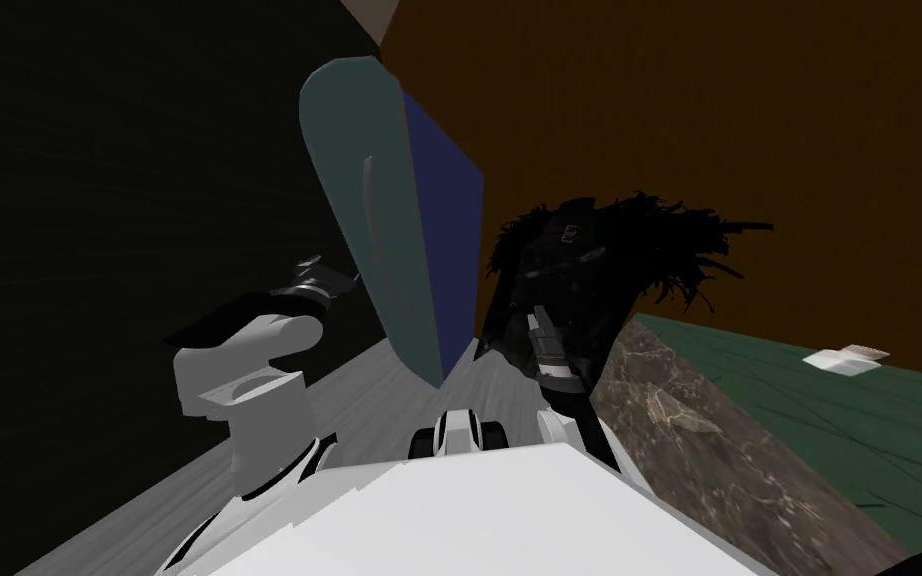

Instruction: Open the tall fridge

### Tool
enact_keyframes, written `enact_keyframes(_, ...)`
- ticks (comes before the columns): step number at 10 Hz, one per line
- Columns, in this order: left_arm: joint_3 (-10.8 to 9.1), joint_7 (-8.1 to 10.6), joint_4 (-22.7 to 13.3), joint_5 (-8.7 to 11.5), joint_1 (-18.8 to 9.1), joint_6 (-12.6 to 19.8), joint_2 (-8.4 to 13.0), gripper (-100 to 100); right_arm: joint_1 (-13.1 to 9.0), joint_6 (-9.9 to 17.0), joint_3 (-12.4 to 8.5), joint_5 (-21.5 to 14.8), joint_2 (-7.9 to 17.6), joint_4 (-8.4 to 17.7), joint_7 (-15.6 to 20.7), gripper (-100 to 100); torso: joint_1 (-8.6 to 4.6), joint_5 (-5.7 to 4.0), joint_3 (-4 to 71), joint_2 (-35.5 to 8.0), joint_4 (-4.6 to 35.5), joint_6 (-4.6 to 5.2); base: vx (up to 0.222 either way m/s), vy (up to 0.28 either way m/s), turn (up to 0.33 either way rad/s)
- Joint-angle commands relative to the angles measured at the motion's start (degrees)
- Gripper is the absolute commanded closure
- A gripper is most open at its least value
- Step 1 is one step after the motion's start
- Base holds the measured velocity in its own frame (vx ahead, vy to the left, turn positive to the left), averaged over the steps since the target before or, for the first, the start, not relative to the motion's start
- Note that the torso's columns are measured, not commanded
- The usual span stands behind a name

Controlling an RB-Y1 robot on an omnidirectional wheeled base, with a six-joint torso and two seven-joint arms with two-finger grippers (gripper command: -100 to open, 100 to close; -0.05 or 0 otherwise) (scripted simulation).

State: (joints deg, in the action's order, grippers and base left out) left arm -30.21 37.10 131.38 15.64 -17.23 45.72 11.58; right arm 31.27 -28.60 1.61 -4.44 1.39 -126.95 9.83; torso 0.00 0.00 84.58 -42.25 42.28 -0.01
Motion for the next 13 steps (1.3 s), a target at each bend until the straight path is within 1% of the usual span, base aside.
enact_keyframes(1,0.03,2.33,-0.81,0.37,-2.05,3.72,0.40,-100,-0.01,0.00,0.00,0.00,0.01,0.00,0.00,0,0.14,0.03,0.00,-0.02,-0.01,0.03,0.043,-0.096,0.050)
enact_keyframes(5,0.29,6.94,-2.06,1.68,-5.49,10.05,1.67,-100,0.00,0.00,0.00,0.00,0.00,0.00,0.00,0,-0.07,-0.03,0.01,0.00,-0.01,0.02,0.056,-0.143,0.105)
enact_keyframes(9,0.78,10.36,-3.07,2.64,-7.90,14.53,3.23,-100,-0.01,0.00,-0.01,0.00,0.01,0.00,0.00,0,0.13,0.04,-0.02,-0.05,0.00,0.01,0.048,-0.089,0.064)
enact_keyframes(10,0.67,9.66,-2.94,2.48,-7.53,13.63,2.96,-100,-0.01,0.00,-0.01,0.00,0.01,0.00,0.00,0,0.03,0.01,0.00,-0.01,0.00,0.01,0.027,-0.038,0.014)
enact_keyframes(11,0.32,10.43,-2.05,2.45,-8.29,15.67,3.71,-100,-0.01,0.00,-0.01,0.00,0.01,0.00,0.00,0,0.11,0.03,-0.04,-0.09,0.01,0.02,0.084,0.014,-0.024)
enact_keyframes(12,0.17,10.68,-1.65,2.42,-8.58,16.43,4.01,-100,0.00,0.00,-0.01,0.00,0.02,0.00,0.00,0,0.21,0.05,0.04,0.08,-0.01,0.01,0.135,0.016,-0.020)
enact_keyframes(13,0.22,10.48,-1.70,2.52,-8.27,15.88,3.81,-100,0.00,0.00,-0.02,0.00,0.02,0.00,0.00,0,0.13,0.05,0.13,0.19,-0.07,0.01,0.060,0.005,0.000)
